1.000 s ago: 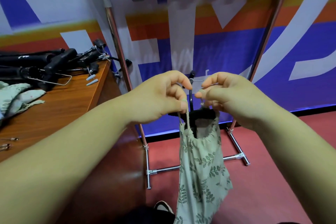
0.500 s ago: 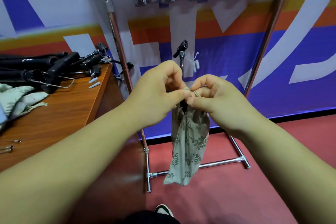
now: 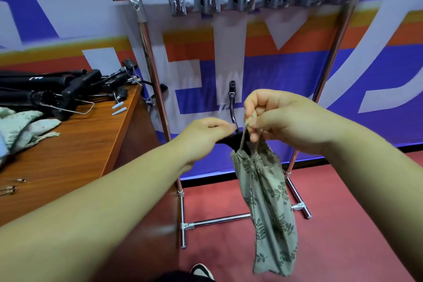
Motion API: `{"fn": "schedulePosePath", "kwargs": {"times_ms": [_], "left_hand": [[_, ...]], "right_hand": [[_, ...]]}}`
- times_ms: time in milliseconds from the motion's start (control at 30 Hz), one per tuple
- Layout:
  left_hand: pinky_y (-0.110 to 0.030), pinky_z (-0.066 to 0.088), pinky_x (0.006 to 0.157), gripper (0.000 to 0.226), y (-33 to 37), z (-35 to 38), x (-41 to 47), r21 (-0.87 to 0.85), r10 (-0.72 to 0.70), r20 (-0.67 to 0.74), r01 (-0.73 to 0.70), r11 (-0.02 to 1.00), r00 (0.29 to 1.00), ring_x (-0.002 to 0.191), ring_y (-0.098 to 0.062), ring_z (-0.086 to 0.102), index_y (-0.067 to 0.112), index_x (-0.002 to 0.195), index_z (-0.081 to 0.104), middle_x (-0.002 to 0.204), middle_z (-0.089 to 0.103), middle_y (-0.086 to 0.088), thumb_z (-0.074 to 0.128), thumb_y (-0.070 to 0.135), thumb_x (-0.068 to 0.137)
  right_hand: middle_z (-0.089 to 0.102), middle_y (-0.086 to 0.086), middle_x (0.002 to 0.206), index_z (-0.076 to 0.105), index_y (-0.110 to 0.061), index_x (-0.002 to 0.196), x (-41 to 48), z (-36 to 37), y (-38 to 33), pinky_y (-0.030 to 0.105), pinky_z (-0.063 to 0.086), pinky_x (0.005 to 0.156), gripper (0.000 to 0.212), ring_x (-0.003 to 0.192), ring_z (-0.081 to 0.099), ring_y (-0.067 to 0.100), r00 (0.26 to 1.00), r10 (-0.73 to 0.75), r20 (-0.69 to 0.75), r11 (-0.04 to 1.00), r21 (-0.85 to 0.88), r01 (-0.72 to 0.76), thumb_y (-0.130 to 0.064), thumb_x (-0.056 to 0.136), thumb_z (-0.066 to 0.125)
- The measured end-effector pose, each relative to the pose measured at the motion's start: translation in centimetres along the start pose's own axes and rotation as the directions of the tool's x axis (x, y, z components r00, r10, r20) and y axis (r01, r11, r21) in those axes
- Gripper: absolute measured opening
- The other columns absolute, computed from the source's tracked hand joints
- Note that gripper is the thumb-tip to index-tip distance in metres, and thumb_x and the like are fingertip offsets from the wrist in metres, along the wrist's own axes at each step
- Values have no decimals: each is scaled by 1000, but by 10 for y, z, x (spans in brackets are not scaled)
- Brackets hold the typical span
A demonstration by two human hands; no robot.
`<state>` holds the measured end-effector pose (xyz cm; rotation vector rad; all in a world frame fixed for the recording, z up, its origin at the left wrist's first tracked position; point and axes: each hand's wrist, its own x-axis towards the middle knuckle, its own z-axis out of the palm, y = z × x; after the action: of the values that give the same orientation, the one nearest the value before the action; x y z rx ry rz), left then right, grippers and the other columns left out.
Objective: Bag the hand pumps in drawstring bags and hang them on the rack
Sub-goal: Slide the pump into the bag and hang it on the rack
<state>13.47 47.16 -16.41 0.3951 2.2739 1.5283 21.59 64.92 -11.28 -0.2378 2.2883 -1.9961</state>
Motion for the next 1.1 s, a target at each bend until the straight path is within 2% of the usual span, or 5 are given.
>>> {"fn": "schedulePosePath", "kwargs": {"times_ms": [200, 433, 733, 933, 1100], "left_hand": [[-28, 53, 84, 33, 8, -10, 1, 76, 167, 65, -172, 982, 984, 81, -11, 67, 29, 124, 67, 90, 70, 0, 69, 39, 93], [-28, 49, 76, 15, 16, -17, -16, 316, 312, 185, -357, 879, 932, 74, -4, 63, 29, 80, 73, 79, 72, 6, 68, 36, 93], [-36, 61, 55, 25, 19, -9, -39, -18, -119, 431, 140, 990, 895, 60, -31, 70, 18, 114, 63, 107, 71, -15, 56, 38, 102], [-20, 34, 45, 24, 18, -2, -27, 56, -84, 224, 73, 996, 971, 44, -13, 46, 23, 88, 66, 68, 60, -1, 61, 45, 96], [-23, 29, 45, 21, 17, -7, -19, 166, -17, 109, -1, 986, 994, 37, -13, 43, 23, 101, 74, 58, 63, 4, 78, 36, 85]], "right_hand": [[57, 12, 74, 58, -16, 80, 1, -8, -7, 24, 37, 56, 19, 59, 44, 19, 995, 21, 94, 994, 102, -31, 2, 74, 57], [58, 11, 75, 53, -16, 83, 8, -9, -11, 32, 31, 61, 21, 59, 51, 19, 992, -18, 123, 999, 38, 13, 4, 79, 57], [54, 5, 68, 49, -17, 78, 8, -13, -7, 28, 30, 56, 22, 57, 46, 16, 997, -65, 33, 978, 199, 57, 5, 78, 54], [62, 10, 74, 51, -14, 79, 6, -16, -15, 33, 37, 63, 21, 63, 53, 22, 991, -97, 92, 995, -28, 100, 7, 79, 56], [59, 11, 72, 48, -9, 81, 9, 1, -25, 29, 45, 65, 24, 63, 57, 22, 978, -98, 182, 978, -164, 128, 14, 81, 55]]}}
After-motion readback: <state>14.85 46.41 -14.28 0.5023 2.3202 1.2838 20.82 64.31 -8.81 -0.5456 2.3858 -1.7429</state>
